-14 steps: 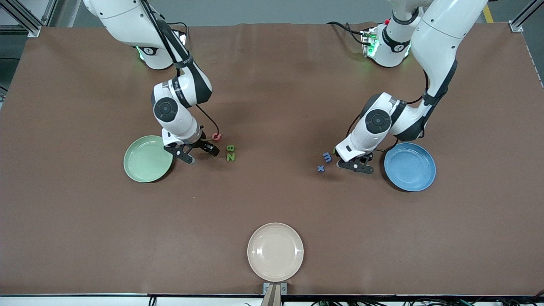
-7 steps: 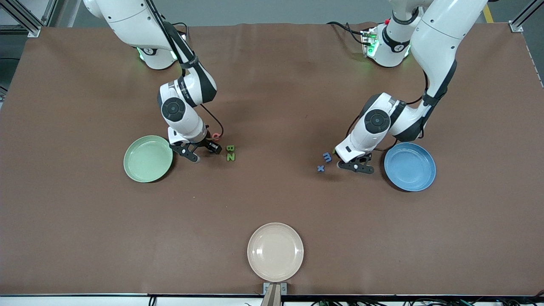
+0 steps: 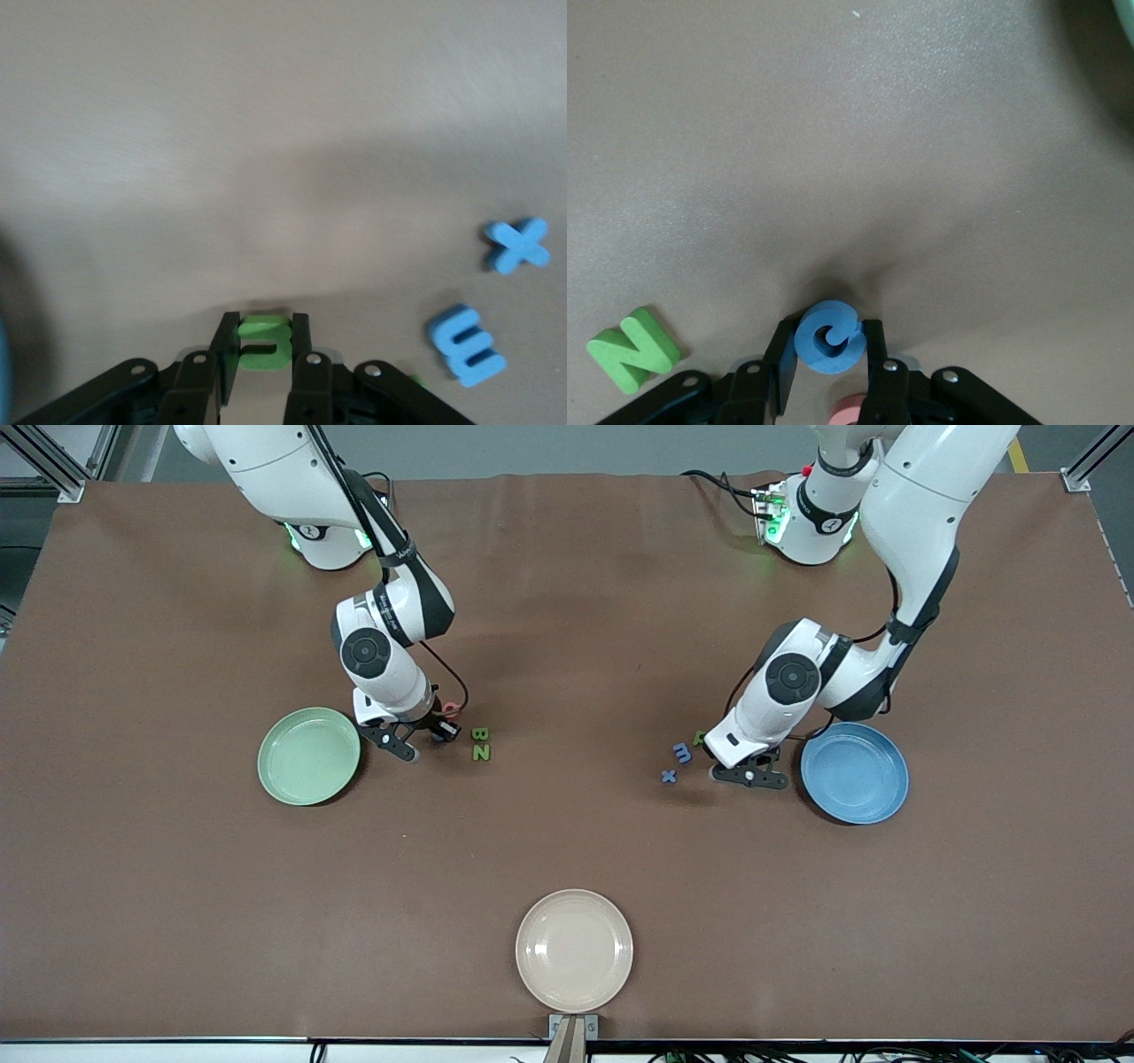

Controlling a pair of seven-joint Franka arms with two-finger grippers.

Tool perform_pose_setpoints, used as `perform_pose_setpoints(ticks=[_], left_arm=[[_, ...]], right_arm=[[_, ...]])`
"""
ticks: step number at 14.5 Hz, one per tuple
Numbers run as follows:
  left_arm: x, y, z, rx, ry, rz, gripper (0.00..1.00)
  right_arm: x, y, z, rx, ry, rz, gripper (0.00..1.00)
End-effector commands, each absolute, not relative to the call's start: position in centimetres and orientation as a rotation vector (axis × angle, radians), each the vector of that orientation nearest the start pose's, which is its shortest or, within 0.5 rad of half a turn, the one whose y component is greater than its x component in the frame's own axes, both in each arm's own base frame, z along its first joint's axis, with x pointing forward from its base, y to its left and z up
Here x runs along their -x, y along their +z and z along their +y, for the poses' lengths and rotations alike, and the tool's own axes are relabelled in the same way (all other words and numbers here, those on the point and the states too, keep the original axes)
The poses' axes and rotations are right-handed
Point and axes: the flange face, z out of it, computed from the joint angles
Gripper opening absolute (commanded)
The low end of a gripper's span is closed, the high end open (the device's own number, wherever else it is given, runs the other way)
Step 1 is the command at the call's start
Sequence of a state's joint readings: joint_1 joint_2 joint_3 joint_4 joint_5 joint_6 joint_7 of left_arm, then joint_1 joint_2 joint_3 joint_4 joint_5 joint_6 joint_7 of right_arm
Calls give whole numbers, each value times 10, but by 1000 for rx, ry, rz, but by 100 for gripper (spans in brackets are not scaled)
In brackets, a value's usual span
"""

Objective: Sort upper and lower case letters into plates
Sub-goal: 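Drop the n into the blue plate while the right gripper drops c into green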

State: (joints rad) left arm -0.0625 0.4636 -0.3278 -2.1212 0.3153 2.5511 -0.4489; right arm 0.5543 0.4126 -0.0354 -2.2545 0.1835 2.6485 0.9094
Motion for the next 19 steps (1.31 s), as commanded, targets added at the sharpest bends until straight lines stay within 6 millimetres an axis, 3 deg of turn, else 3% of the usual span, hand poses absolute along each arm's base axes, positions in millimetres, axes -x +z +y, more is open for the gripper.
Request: perform_pose_setpoints(ticks=[1, 2, 5, 7, 9, 11, 13, 17, 19], left_arm=[[-539, 254, -185, 3017, -38, 310, 10], [-542, 264, -165, 2993, -16, 349, 10], [-545, 278, -103, 2959, 7, 434, 10], [-547, 278, -65, 2947, 29, 500, 10], [-549, 272, -30, 2942, 52, 573, 10], [-552, 259, -13, 2954, 35, 615, 10], [-554, 242, 3, 2982, 26, 600, 10], [-554, 217, 6, 2972, 31, 706, 12], [-552, 206, 24, 2936, 57, 749, 14]], right_arm=[[-473, 183, 255, 2984, 117, 862, 0], [-479, 192, 248, 2996, 145, 851, 0], [-506, 236, 189, 3021, 211, 744, 0], [-517, 260, 147, 3025, 220, 630, 0], [-524, 271, 108, 3049, 182, 513, 0], [-524, 268, 68, 3088, 175, 451, 0], [-520, 261, 56, 3097, 158, 397, 0], [-499, 228, 12, 3102, 43, 346, 0], [-491, 214, 8, 3109, 30, 324, 0]])
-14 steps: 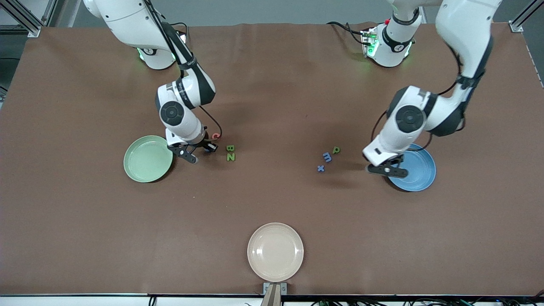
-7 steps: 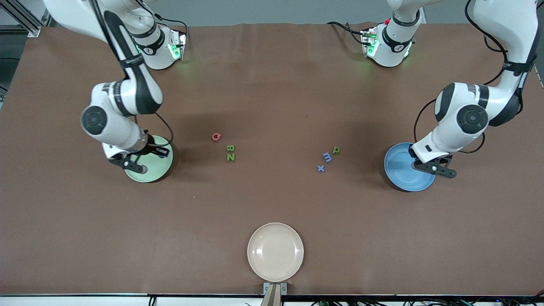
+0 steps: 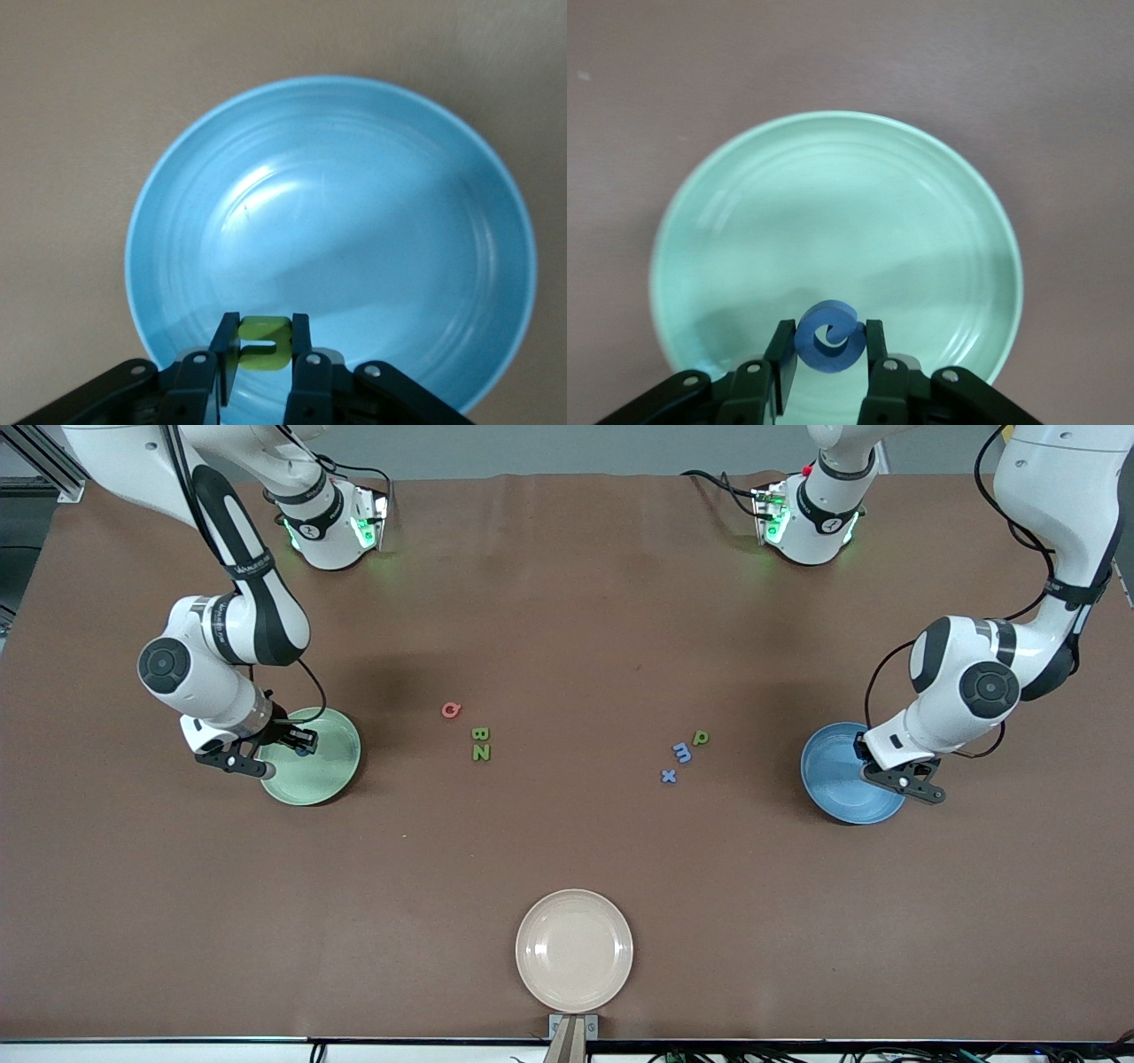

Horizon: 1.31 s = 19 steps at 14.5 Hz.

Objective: Sort upper and lower case letters into plates
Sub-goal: 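Drop the n into the blue plate while the right gripper drops c into green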

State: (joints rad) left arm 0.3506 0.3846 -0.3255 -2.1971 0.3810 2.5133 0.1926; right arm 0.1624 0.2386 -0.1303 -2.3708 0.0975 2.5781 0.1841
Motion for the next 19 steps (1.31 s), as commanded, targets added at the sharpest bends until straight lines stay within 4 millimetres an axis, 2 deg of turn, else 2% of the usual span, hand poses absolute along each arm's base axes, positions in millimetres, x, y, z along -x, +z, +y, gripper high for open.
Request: perform_pose_setpoints(ticks=[1, 4, 5, 6, 7, 8, 9, 10, 12, 13, 16, 19], left_arm=[[-550, 202, 24, 2934, 69, 758, 14], [-548, 197, 25, 2936, 82, 766, 14], [-548, 197, 25, 2936, 82, 766, 15], [-548, 197, 25, 2936, 84, 766, 16], [-548, 197, 24, 2931, 84, 773, 20], [-548, 197, 24, 2917, 82, 794, 35], [-550, 200, 22, 2903, 74, 810, 72], [-550, 203, 17, 2900, 65, 813, 100], [-554, 216, -7, 2904, 25, 807, 100], [-555, 225, -20, 2910, 3, 774, 100], [-548, 245, -85, 2951, -6, 640, 100], [-535, 244, -145, 3006, -18, 549, 100]], right_arm=[[-489, 208, 4, 3109, 41, 338, 0], [-485, 197, 5, 3113, 81, 339, 3], [-485, 194, 5, 3113, 91, 341, 22], [-485, 195, 5, 3112, 93, 343, 72], [-486, 195, 6, 3110, 96, 347, 100], [-488, 198, 6, 3110, 91, 347, 100], [-492, 204, 8, 3106, 102, 349, 100], [-501, 215, 15, 3100, 129, 344, 100], [-515, 245, 33, 3083, 203, 406, 100], [-516, 257, 48, 3078, 202, 460, 100], [-504, 262, 122, 3062, 192, 669, 100], [-485, 259, 188, 3016, 191, 859, 100]])
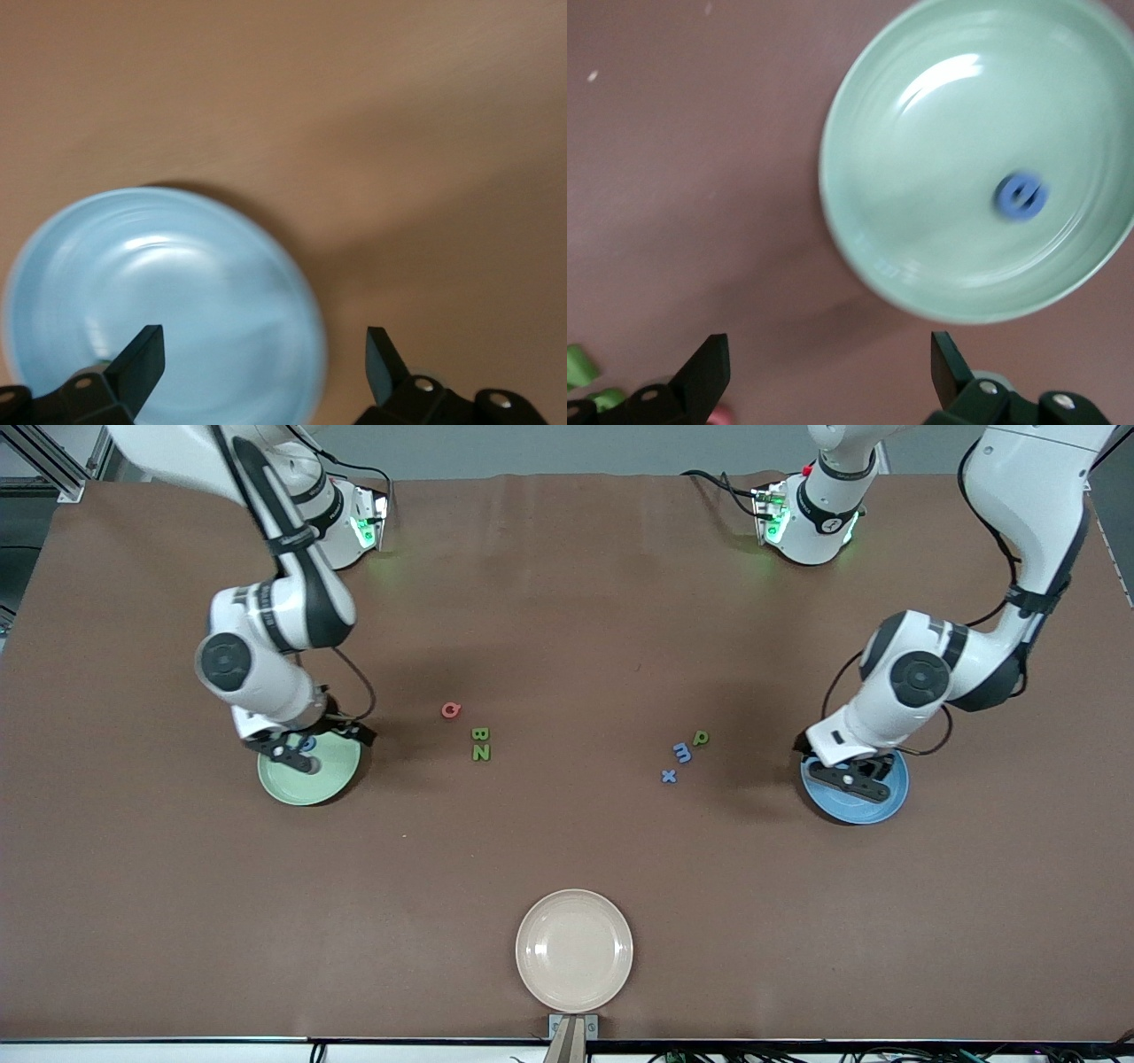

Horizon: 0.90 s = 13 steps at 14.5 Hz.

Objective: Sort upper and lower case letters into plates
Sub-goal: 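Grasp the green d with the left gripper while the right gripper grasps the pink letter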

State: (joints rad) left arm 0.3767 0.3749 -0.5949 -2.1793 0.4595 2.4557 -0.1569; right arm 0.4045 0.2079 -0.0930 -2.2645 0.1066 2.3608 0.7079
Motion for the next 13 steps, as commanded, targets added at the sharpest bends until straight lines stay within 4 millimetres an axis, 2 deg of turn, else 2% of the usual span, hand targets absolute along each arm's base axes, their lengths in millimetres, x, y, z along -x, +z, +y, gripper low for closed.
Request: perform_pose_setpoints(ticks=[1, 4, 5, 7, 9, 10, 11, 13], left_arm=[[-528, 236, -165, 3018, 1, 554, 100], [-505, 223, -220, 3033, 27, 533, 100], [-500, 221, -230, 3033, 31, 535, 100], [-492, 214, -243, 3036, 49, 554, 100], [-484, 208, -260, 3046, 51, 557, 100], [-481, 205, -264, 3051, 52, 549, 99], [-480, 204, -267, 3047, 35, 559, 98], [-479, 196, -270, 3067, 1, 547, 95]], right_arm=[[-478, 258, 206, 2992, 193, 880, 100], [-465, 253, 241, 2948, 158, 930, 98], [-461, 245, 249, 2949, 156, 951, 97], [-453, 232, 265, 2951, 143, 964, 94], [-447, 221, 272, 2958, 142, 973, 84], [-443, 216, 273, 2964, 143, 967, 76], [-442, 213, 272, 2961, 133, 970, 73], [-436, 204, 268, 2962, 121, 973, 73]])
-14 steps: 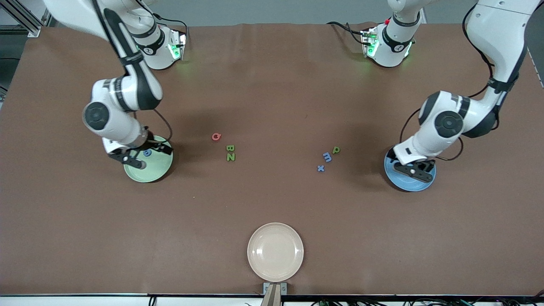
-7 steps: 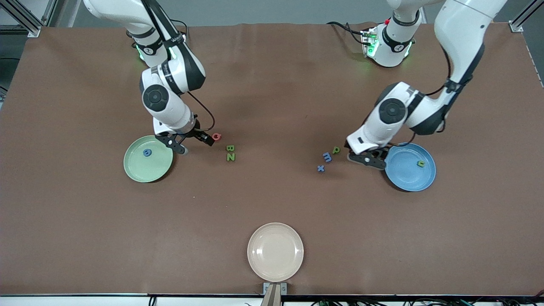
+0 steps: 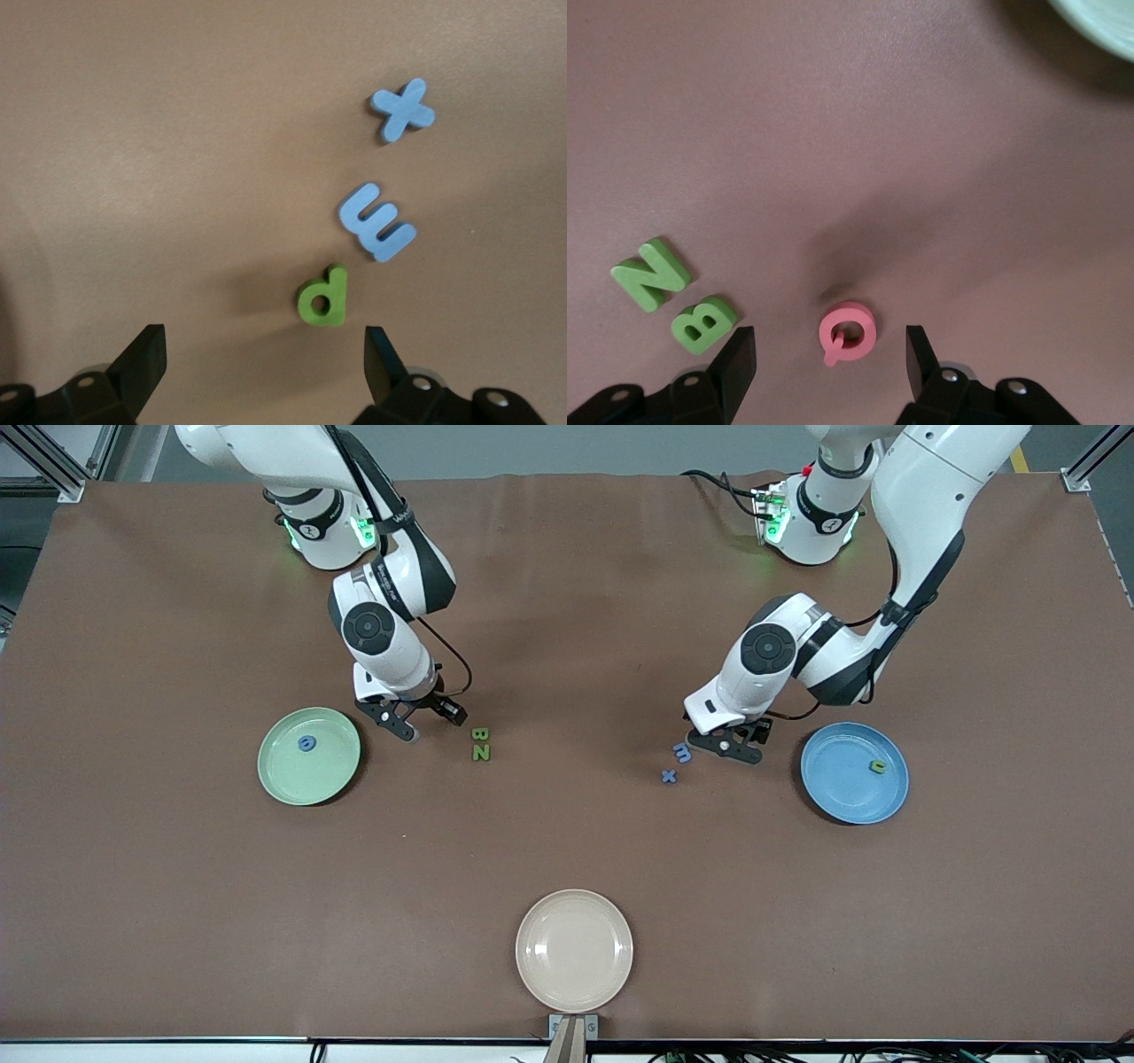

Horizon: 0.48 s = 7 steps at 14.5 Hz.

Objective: Sort upper and lower case letters into plates
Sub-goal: 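Grasp the green d with the left gripper while the right gripper grasps the pink letter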

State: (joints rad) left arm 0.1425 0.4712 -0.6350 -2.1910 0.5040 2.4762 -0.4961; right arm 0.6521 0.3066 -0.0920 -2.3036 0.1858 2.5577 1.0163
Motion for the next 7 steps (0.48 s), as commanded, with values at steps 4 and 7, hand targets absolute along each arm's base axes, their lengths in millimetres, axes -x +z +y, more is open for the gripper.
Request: perform_pose_setpoints(ticks=[4, 7], left_arm=[[-474, 181, -274, 3068, -31, 539, 79], [-471, 175, -275, 3069, -22, 513, 66]], right_arm=[[-422, 189, 281, 2975, 118, 977, 73], [-417, 182, 286, 2981, 118, 983, 70]])
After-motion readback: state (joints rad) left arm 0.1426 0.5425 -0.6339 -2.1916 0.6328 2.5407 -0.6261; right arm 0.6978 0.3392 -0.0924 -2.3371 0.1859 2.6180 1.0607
